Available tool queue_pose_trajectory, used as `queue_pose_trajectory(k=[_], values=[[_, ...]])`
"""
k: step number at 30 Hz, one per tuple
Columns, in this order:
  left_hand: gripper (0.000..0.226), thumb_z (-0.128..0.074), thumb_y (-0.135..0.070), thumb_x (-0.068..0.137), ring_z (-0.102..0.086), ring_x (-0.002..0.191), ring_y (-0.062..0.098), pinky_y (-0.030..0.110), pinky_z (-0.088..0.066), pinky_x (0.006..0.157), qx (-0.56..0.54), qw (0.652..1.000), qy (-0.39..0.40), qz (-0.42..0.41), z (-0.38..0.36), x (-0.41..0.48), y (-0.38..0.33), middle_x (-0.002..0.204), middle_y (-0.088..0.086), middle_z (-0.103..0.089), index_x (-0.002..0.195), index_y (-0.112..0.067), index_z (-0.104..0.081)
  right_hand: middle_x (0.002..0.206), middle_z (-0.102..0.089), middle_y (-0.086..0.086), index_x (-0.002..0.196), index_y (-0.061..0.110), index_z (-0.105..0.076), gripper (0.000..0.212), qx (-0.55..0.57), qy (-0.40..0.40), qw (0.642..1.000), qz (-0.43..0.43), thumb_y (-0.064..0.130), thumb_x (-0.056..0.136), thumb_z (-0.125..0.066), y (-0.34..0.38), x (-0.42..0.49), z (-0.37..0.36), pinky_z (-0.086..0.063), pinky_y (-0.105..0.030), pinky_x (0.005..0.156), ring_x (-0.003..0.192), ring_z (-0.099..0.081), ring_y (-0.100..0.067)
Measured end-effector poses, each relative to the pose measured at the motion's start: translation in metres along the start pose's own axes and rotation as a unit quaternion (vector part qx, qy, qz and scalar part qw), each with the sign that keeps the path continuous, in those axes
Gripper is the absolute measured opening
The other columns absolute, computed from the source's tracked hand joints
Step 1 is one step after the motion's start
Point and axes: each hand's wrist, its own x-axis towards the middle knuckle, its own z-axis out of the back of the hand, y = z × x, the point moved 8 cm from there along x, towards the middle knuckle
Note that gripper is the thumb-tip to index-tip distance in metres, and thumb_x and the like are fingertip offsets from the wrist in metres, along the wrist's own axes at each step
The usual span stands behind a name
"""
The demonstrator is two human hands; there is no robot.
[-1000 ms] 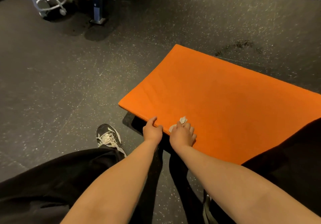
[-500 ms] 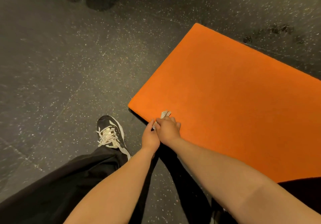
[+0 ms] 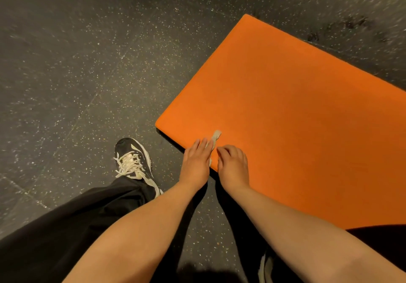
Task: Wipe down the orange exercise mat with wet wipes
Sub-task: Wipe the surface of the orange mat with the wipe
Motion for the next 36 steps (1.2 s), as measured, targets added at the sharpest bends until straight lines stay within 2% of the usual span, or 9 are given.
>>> queue_pose_trajectory(k=[3, 5, 8, 12, 17, 23, 29, 34, 36], values=[[0.067, -0.043, -0.007, 0.100, -0.002, 0.155, 0.021, 0.045, -0.006, 0.124, 0.037, 0.998, 0.009, -0.054, -0.003, -0.005, -0.013, 0.168, -0.003, -0.009, 0.159, -0.026, -0.021, 0.135, -0.057, -0.005, 0.138, 0.016, -0.060, 0.039, -0.050, 0.020, 0.999, -0.006, 0.017, 0.100, -0.056, 0.003, -0.009, -0.003, -0.031, -0.045, 0.115, 0.128, -0.045, -0.028], [0.062, -0.041, -0.013, 0.102, -0.001, 0.155, 0.021, 0.047, -0.008, 0.124, 0.065, 0.996, 0.015, -0.058, -0.004, -0.005, -0.014, 0.168, -0.006, -0.010, 0.160, -0.025, -0.021, 0.137, -0.054, -0.006, 0.139, 0.020, -0.059, 0.039, -0.064, 0.018, 0.997, -0.032, 0.022, 0.100, -0.054, -0.001, -0.014, -0.001, -0.028, -0.045, 0.114, 0.130, -0.042, -0.027], [0.056, -0.035, -0.026, 0.106, -0.001, 0.155, 0.024, 0.050, -0.007, 0.123, 0.125, 0.992, 0.000, 0.020, 0.004, -0.001, 0.009, 0.168, -0.003, -0.012, 0.160, -0.025, -0.018, 0.141, -0.051, -0.003, 0.143, 0.025, -0.055, 0.041, -0.082, 0.034, 0.995, -0.055, 0.029, 0.103, -0.051, -0.010, -0.021, 0.002, -0.025, -0.044, 0.111, 0.134, -0.037, -0.025], [0.062, -0.035, -0.028, 0.106, 0.004, 0.154, 0.028, 0.051, -0.002, 0.124, 0.094, 0.987, -0.002, 0.127, 0.012, 0.004, 0.028, 0.169, -0.001, 0.001, 0.161, -0.023, -0.007, 0.147, -0.046, -0.002, 0.149, 0.024, -0.048, 0.044, -0.078, 0.059, 0.994, -0.047, 0.030, 0.105, -0.046, -0.013, -0.019, 0.004, -0.021, -0.039, 0.112, 0.138, -0.031, -0.023], [0.064, -0.035, -0.020, 0.106, -0.001, 0.155, 0.020, 0.046, -0.002, 0.124, 0.039, 0.997, 0.054, 0.033, -0.019, 0.001, -0.016, 0.169, -0.006, -0.001, 0.161, -0.023, -0.002, 0.152, -0.044, -0.003, 0.149, 0.018, -0.049, 0.045, -0.039, 0.072, 0.995, -0.064, 0.024, 0.104, -0.047, -0.016, -0.023, 0.005, -0.019, -0.037, 0.117, 0.142, -0.031, -0.023], [0.058, -0.037, -0.022, 0.105, -0.004, 0.154, 0.020, 0.048, -0.007, 0.123, 0.054, 0.994, 0.098, -0.018, -0.034, -0.010, -0.041, 0.168, -0.009, -0.003, 0.160, -0.030, -0.018, 0.147, -0.048, -0.008, 0.145, 0.008, -0.052, 0.043, 0.028, 0.069, 0.994, -0.081, 0.012, 0.102, -0.048, -0.025, -0.025, 0.017, -0.030, -0.032, 0.114, 0.136, -0.035, -0.024], [0.056, -0.034, -0.028, 0.106, -0.004, 0.154, 0.021, 0.043, -0.006, 0.123, 0.032, 0.992, 0.119, -0.021, -0.029, -0.022, -0.062, 0.168, -0.006, -0.007, 0.160, -0.030, -0.019, 0.140, -0.047, -0.005, 0.138, 0.012, -0.055, 0.038, 0.079, 0.080, 0.985, -0.133, 0.016, 0.102, -0.044, -0.030, -0.029, 0.021, -0.030, -0.023, 0.103, 0.119, -0.038, -0.016], [0.076, -0.050, -0.022, 0.098, -0.001, 0.154, 0.017, 0.042, -0.004, 0.123, 0.057, 0.990, 0.129, -0.001, -0.030, -0.026, -0.050, 0.168, -0.012, -0.001, 0.160, -0.036, -0.009, 0.141, -0.048, -0.003, 0.141, 0.018, -0.053, 0.040, 0.028, 0.091, 0.986, -0.137, 0.024, 0.103, -0.044, -0.015, -0.020, 0.027, -0.029, -0.032, 0.110, 0.131, -0.037, -0.025], [0.069, -0.044, -0.021, 0.101, 0.003, 0.154, 0.014, 0.045, 0.001, 0.123, 0.028, 0.991, 0.127, 0.001, -0.029, -0.029, -0.049, 0.167, -0.015, -0.001, 0.159, -0.037, -0.011, 0.144, -0.046, -0.002, 0.145, 0.019, -0.050, 0.043, 0.007, 0.086, 0.989, -0.123, 0.021, 0.102, -0.046, -0.010, -0.023, 0.029, -0.026, -0.032, 0.111, 0.135, -0.034, -0.024]])
